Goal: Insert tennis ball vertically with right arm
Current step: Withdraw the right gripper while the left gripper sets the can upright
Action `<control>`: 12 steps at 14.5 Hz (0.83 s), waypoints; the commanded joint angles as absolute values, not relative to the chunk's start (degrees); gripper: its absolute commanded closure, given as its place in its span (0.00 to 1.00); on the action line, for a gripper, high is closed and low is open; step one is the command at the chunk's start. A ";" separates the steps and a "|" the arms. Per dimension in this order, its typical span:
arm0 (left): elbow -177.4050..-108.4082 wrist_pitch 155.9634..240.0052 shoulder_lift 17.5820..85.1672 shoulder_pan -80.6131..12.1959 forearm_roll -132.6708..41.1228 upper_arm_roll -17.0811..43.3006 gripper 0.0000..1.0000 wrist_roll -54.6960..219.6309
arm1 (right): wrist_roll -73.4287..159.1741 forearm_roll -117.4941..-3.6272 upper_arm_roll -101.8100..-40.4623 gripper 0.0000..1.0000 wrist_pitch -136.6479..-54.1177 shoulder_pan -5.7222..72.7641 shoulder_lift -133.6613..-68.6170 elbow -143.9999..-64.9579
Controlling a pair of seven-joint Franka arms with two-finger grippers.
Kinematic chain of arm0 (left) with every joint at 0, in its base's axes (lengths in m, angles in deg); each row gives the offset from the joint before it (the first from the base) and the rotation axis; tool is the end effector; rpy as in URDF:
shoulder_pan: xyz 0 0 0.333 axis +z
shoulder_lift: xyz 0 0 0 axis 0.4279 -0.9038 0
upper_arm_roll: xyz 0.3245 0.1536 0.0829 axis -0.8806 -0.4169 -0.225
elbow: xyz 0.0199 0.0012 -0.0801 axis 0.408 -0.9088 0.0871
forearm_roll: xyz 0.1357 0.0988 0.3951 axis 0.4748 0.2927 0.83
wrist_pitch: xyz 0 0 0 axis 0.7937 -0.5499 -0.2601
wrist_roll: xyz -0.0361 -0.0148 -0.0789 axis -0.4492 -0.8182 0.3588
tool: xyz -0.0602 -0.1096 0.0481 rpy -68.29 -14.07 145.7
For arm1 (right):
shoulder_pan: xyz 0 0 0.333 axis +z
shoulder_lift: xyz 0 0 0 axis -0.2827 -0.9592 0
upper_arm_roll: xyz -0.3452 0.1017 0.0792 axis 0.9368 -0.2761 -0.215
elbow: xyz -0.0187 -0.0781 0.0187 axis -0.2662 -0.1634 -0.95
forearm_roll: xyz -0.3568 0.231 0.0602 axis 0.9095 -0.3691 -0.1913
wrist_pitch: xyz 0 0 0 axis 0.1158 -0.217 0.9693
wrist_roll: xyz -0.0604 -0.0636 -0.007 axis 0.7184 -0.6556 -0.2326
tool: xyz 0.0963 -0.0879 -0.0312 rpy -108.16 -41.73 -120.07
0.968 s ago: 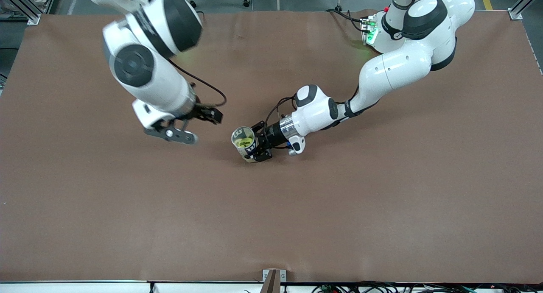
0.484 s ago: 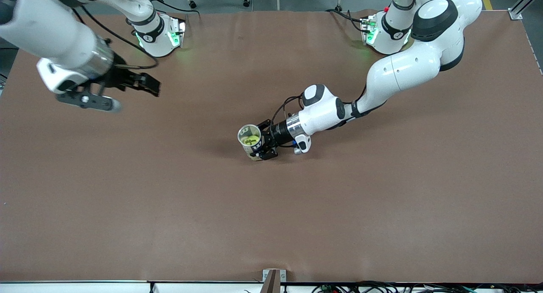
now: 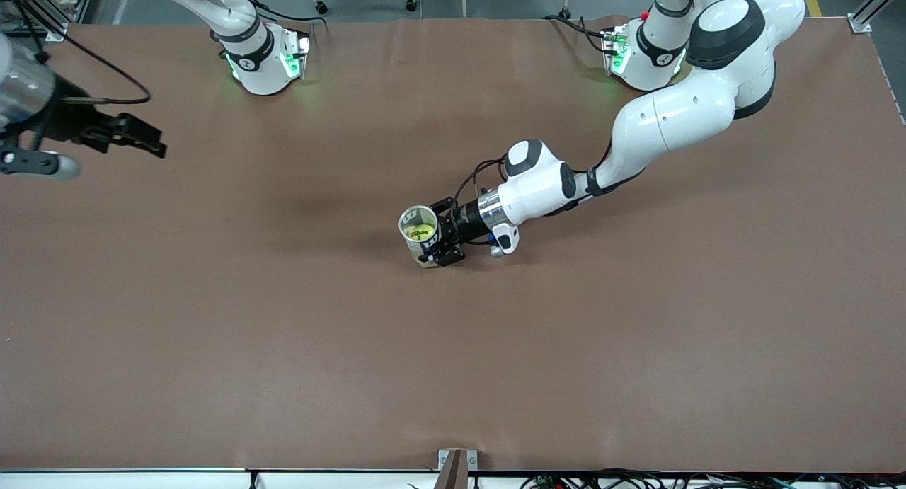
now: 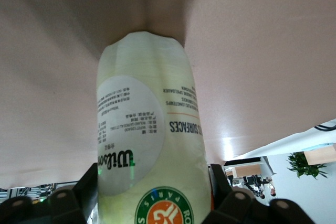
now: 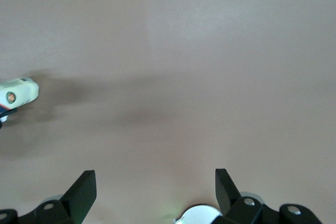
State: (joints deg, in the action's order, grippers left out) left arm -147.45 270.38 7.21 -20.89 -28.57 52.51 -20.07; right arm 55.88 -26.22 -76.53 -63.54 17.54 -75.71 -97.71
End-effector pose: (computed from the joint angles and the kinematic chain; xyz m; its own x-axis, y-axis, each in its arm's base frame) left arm 0.5533 -0.5176 0.1635 0.0688 0.5269 -0.8471 0.9841 0.1034 0.1442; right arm 0.5636 0.0168 0.6426 0.9860 -0.1154 -0.1200 -0.1196 -0.9924 -0.0288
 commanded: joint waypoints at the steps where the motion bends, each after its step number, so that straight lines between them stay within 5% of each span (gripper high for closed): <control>1: -149.72 270.93 8.09 -19.45 -27.38 53.14 0.00 -19.63 | 53.71 -25.39 -77.55 0.00 -66.06 13.62 -74.51 -98.71; 12: -152.53 270.93 8.18 -18.22 -27.11 52.70 0.00 -19.45 | 53.88 -25.21 -77.64 0.00 -71.17 12.56 -78.64 -92.21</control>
State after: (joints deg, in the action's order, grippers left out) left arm -150.19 270.38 7.22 -19.61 -27.89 52.47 -20.02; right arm 53.93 -25.71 -76.89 -71.45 13.75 -77.71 -94.23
